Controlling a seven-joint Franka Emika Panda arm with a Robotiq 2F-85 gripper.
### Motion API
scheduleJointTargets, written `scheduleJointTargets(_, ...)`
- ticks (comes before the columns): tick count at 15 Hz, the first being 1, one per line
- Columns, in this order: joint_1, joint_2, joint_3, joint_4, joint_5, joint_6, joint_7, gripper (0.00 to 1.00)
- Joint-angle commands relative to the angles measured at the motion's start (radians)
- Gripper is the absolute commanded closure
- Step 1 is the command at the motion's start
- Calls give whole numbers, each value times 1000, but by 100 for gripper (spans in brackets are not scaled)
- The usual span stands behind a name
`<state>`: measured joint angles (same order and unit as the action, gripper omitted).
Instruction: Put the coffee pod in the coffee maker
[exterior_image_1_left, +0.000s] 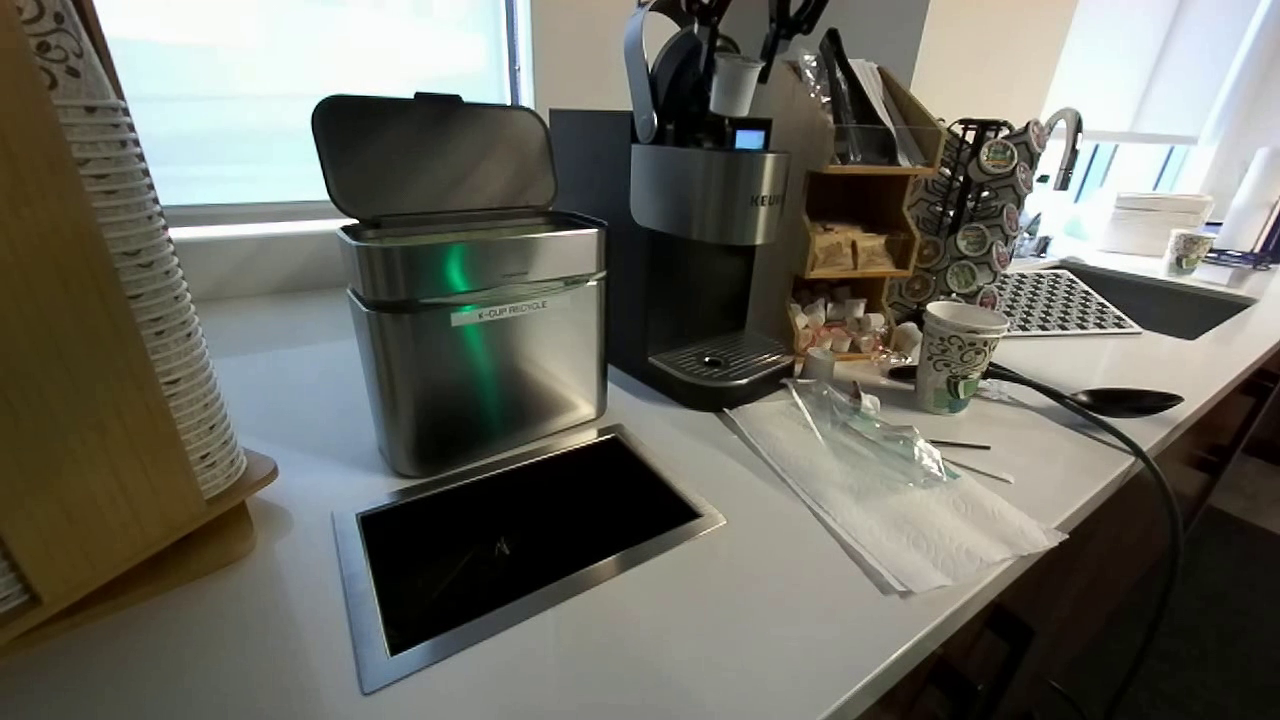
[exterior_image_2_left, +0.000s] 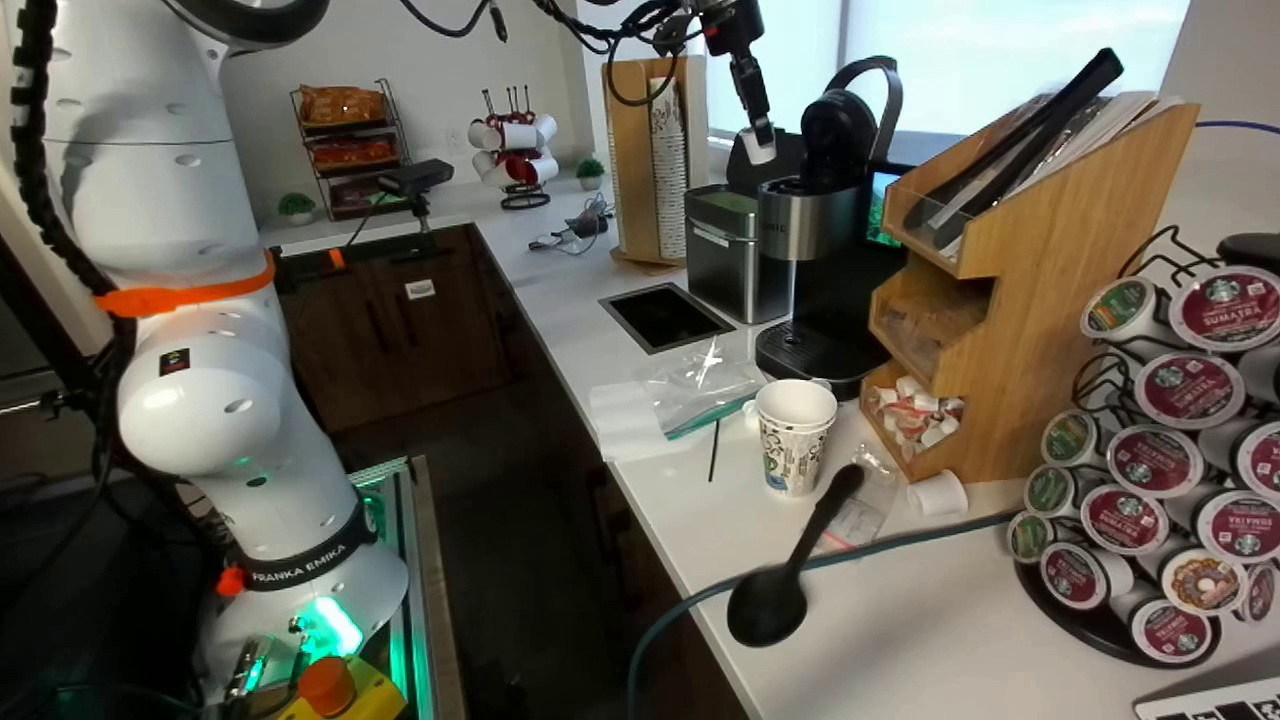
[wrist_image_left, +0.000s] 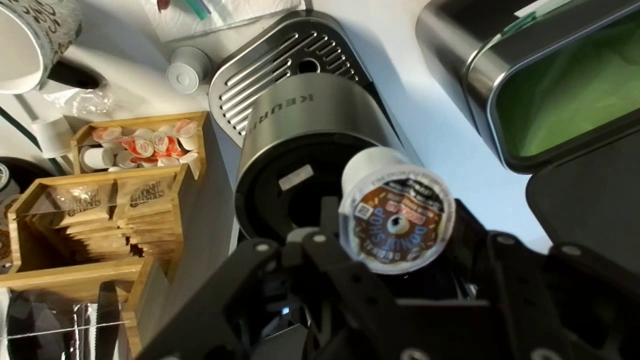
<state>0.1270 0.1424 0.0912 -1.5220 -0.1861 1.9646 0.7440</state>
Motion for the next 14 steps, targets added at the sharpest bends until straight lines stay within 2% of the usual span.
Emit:
scheduleJointTargets(1, -9, 7, -20, 15, 23, 18, -40, 72)
scheduleJointTargets(7, -26, 51, -46, 74, 38, -6, -105, 72)
scheduleJointTargets(14, -37, 148, -63, 164, 107, -10, -187, 72)
